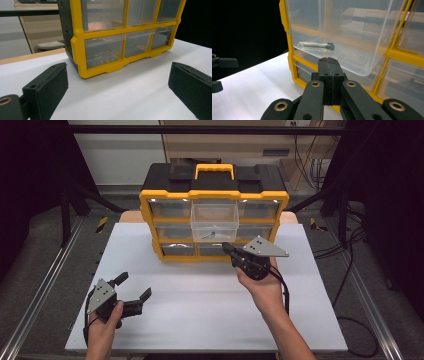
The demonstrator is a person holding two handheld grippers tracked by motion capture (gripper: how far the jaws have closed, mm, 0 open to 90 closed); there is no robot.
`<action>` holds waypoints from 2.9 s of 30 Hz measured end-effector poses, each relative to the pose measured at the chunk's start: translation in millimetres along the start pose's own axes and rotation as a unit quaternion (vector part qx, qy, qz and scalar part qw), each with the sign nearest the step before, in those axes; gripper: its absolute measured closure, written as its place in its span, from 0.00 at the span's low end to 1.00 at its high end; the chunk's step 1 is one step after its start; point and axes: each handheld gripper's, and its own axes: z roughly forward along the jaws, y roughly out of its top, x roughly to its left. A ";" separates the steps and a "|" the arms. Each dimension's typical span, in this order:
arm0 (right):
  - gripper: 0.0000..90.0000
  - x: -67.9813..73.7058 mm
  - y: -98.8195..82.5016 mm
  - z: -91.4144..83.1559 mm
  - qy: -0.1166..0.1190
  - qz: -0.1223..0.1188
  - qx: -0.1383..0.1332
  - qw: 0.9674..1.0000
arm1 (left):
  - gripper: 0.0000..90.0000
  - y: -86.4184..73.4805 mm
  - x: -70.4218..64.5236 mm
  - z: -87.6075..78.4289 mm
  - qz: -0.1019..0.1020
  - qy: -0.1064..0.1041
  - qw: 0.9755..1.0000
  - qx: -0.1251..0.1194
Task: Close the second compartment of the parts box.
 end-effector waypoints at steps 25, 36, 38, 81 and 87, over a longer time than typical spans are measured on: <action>1.00 -2.7 9.7 12.2 -0.002 0.019 -0.015 1.000 | 0.03 0.1 0.5 -0.3 -0.001 -0.001 1.000 0.000; 1.00 -1.6 14.2 16.7 -0.001 0.018 -0.020 1.000 | 0.03 0.2 0.7 -0.4 -0.002 -0.001 1.000 -0.001; 1.00 -1.4 15.6 17.9 0.000 0.020 -0.021 1.000 | 0.03 0.2 0.7 -0.3 -0.002 -0.002 1.000 -0.001; 1.00 -17.7 31.1 35.9 -0.014 0.047 -0.025 0.998 | 0.03 0.2 -0.3 1.0 0.002 -0.003 1.000 0.003; 1.00 -19.9 31.7 36.8 -0.017 0.055 -0.026 0.998 | 0.03 -0.1 -1.3 1.3 0.002 -0.005 1.000 0.004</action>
